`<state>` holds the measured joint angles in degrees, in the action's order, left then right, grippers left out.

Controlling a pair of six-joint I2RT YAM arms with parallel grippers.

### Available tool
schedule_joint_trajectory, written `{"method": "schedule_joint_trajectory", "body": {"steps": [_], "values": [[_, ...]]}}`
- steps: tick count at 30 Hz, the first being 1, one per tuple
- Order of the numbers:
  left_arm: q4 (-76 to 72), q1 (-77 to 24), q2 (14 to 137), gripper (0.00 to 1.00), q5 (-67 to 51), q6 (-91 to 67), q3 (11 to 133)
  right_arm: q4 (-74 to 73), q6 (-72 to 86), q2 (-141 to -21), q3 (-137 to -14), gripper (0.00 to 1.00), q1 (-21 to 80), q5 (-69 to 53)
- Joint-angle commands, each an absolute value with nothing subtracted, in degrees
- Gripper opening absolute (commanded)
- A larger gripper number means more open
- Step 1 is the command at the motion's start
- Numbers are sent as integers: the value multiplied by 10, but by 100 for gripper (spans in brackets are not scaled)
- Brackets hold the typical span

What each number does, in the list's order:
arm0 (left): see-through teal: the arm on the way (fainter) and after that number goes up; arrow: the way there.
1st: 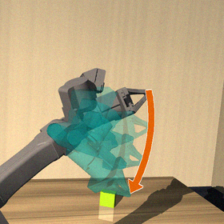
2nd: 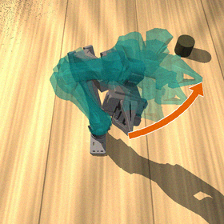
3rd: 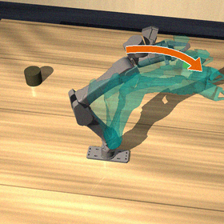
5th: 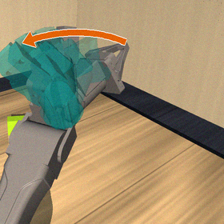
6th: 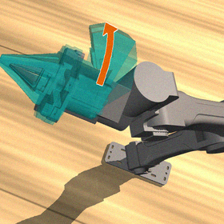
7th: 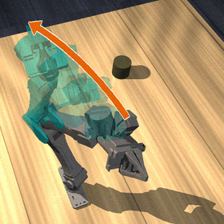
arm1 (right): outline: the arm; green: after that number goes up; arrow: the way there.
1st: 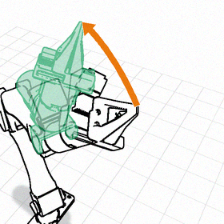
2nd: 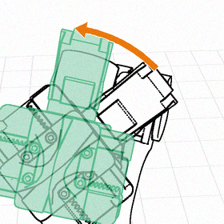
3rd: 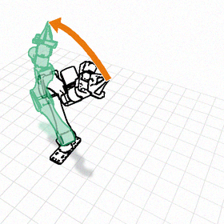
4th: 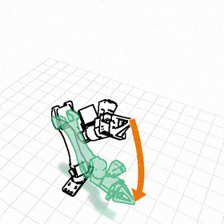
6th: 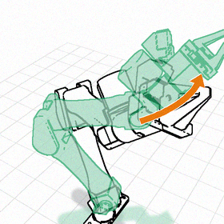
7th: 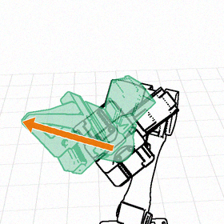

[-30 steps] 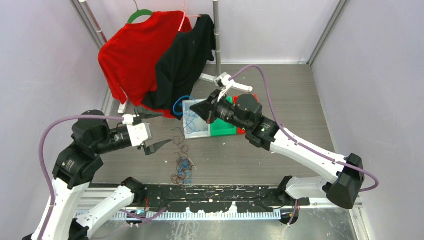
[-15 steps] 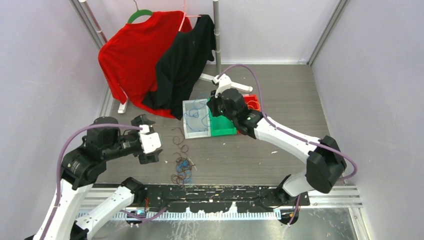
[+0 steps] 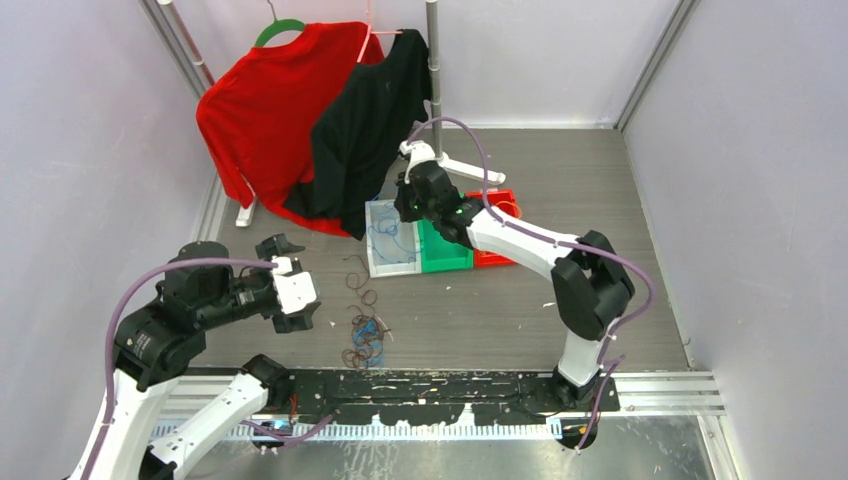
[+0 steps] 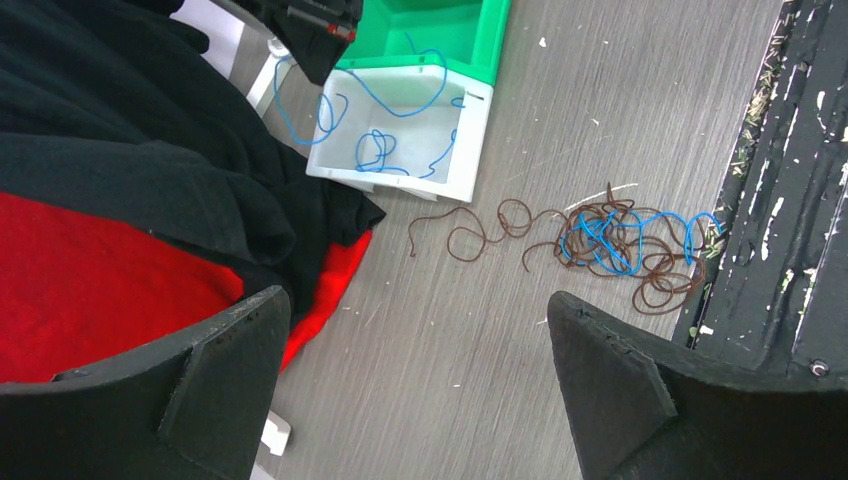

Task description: Untangle the cables

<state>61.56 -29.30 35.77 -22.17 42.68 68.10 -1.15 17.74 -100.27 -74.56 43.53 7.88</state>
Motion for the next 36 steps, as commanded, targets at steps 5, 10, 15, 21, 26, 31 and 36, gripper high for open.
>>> {"method": "schedule_joint_trajectory", "body": {"steps": [5,10,15,21,26,31,36], "values": [[610,-293,349,100,-219,424,697,-11,260,-1056,-806,1,435,56],[602,-293,349,100,-222,417,694,15,272,-1056,-830,1,452,46],[605,-293,352,100,-222,419,702,-2,275,-1058,-854,1,458,76],[603,-293,352,100,-224,417,703,-36,279,-1097,-879,1,478,108],[608,-293,349,100,-223,419,705,-18,287,-1090,-860,1,480,124],[608,-293,349,98,-226,420,706,-10,278,-1063,-812,1,474,152],[606,-293,351,98,-229,418,706,35,274,-1008,-720,1,464,161]]}}
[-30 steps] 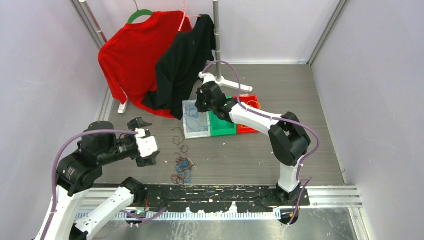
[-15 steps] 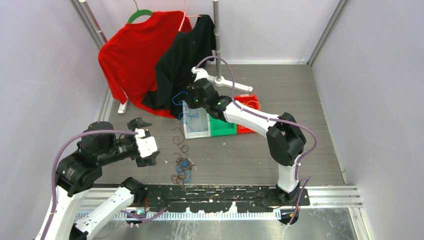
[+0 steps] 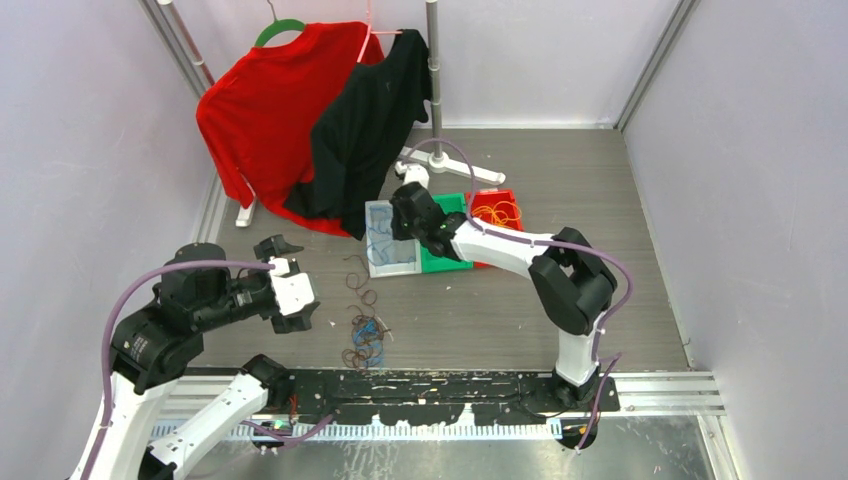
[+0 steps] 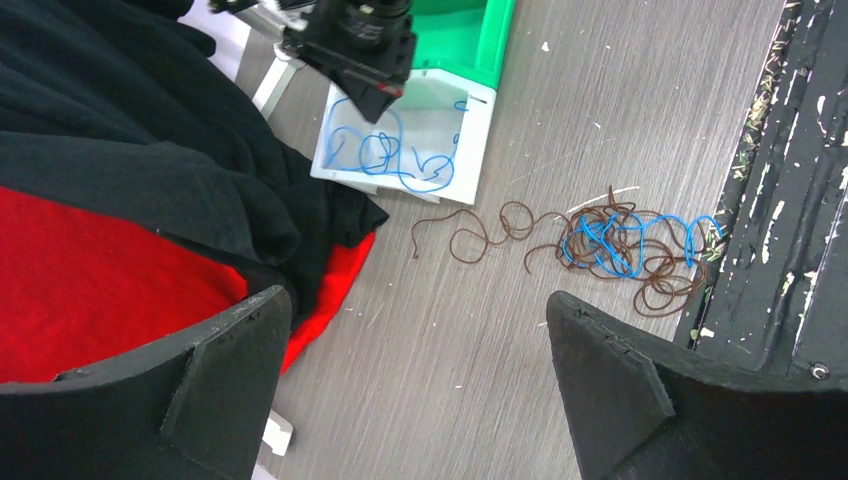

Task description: Untangle the cables

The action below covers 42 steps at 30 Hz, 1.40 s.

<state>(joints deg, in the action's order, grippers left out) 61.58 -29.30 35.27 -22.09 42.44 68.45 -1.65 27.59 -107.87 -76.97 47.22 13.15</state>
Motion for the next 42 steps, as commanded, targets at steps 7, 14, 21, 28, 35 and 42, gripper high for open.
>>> {"method": "schedule_joint_trajectory", "body": {"steps": [7,14,21,28,35,42], "values": [[598,-293,356,97,-237,409,709,44,267,-977,-680,1,442,156],[601,-293,357,96,-236,408,717,-12,248,-1024,-745,1,443,133],[611,-293,360,95,-233,410,722,-72,218,-1110,-824,1,467,156],[616,-293,363,95,-231,415,727,-126,202,-1168,-880,3,479,202],[612,-293,365,96,-232,416,720,-127,188,-1131,-893,53,484,197],[614,-293,373,98,-223,413,717,-147,183,-1081,-908,62,486,187]]}}
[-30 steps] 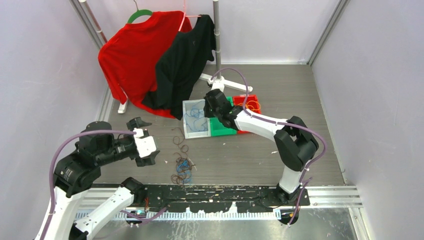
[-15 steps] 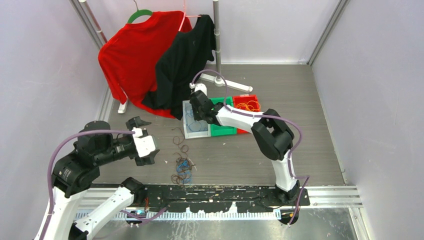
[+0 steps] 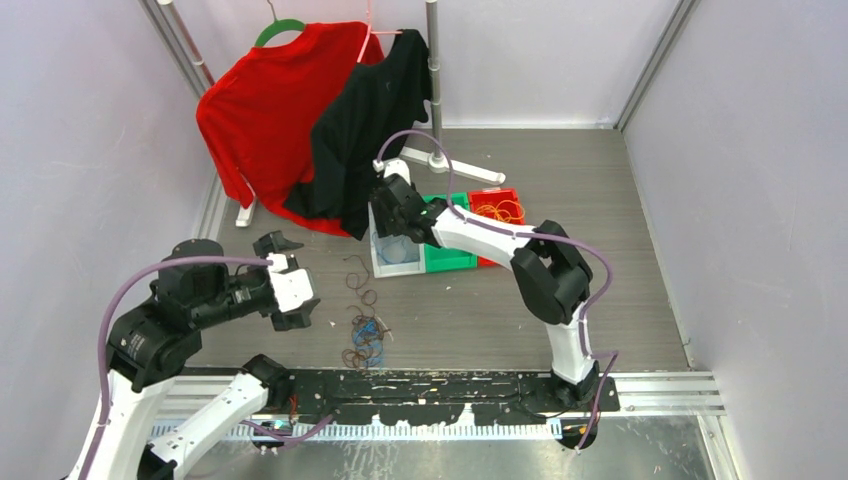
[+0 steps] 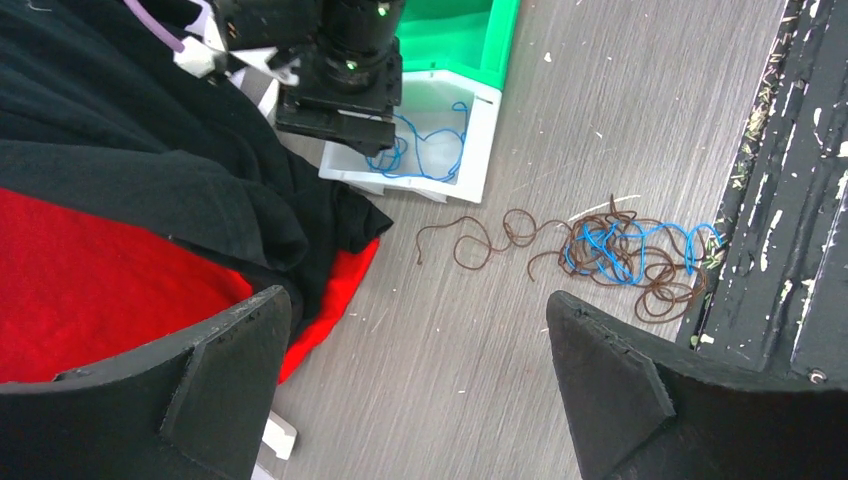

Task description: Untangle the cables

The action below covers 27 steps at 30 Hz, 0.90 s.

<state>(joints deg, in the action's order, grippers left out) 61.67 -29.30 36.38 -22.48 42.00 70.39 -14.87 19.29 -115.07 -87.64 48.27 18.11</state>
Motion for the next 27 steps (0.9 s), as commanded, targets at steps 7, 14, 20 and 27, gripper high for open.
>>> {"method": "schedule_joint_trajectory", "body": {"steps": [7,14,20,27], "values": [[614,-293,376,98,-215,404,712,-158,188,-1011,-861,57,500,193],[612,-293,369,99,-212,406,694,-68,218,-904,-664,56,608,122],[611,-293,362,100,-223,410,682,50,264,-900,-558,55,673,3],[630,-293,358,99,-225,405,689,24,283,-962,-583,49,720,-1]]}}
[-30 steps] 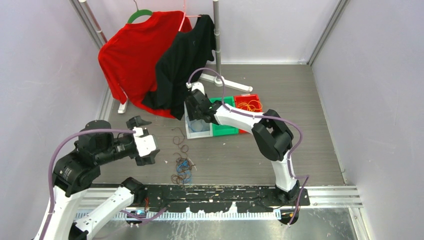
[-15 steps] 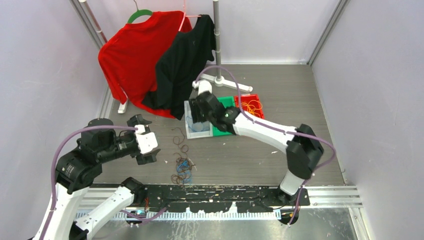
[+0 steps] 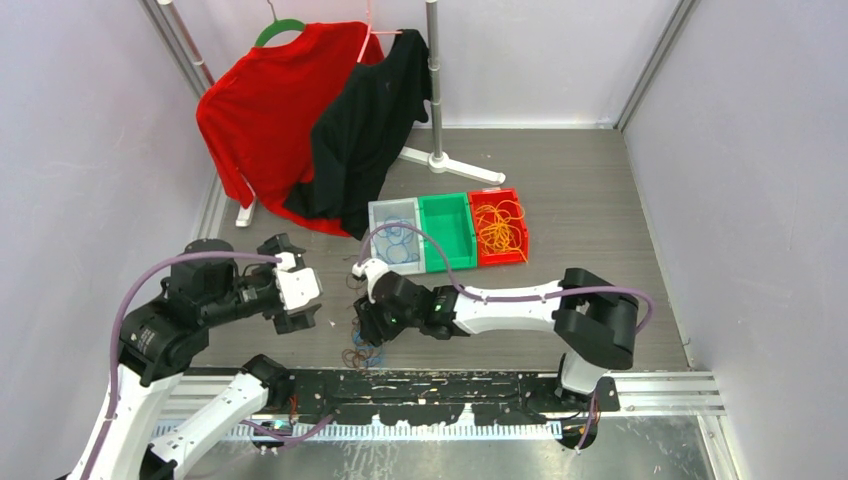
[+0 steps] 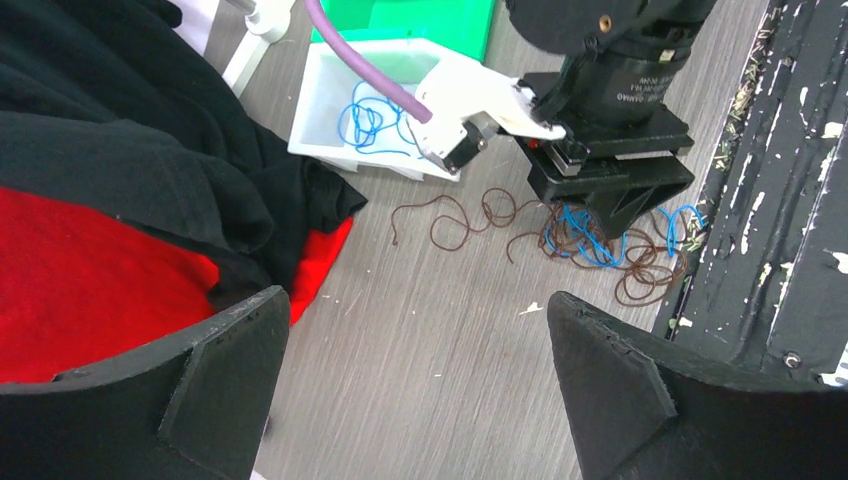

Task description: Untangle the cables

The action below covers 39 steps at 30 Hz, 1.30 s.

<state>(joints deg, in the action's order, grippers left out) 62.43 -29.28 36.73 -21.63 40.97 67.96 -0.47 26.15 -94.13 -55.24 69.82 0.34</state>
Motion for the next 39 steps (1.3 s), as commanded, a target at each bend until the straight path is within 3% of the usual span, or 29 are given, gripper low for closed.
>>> {"method": "schedule_joint_trajectory", "body": {"steps": [1,11,18,25,26,27,29,33,39], "values": [[631,-293,357,99,-225,406,690,12,283,-972,-589,47,728,9],[630,-293,360,99,-242,395,697,-18,326,-1014,-583,33,765,79],[639,-293,348,98,-249,398,696,-39,302,-945,-579,2,764,135],[644,-293,337,96,-279,389,675,-79,285,-858,-573,1,746,134],[642,-293,333,96,-283,388,670,-107,302,-851,-570,28,738,128],[641,-293,333,96,-282,388,670,-112,313,-855,-569,39,738,125],[642,-293,334,96,-281,388,674,-102,340,-867,-557,49,738,99],[645,-293,339,96,-281,390,682,-52,386,-908,-533,53,737,64],[658,-293,342,96,-280,394,693,-27,400,-976,-544,51,732,36]]}}
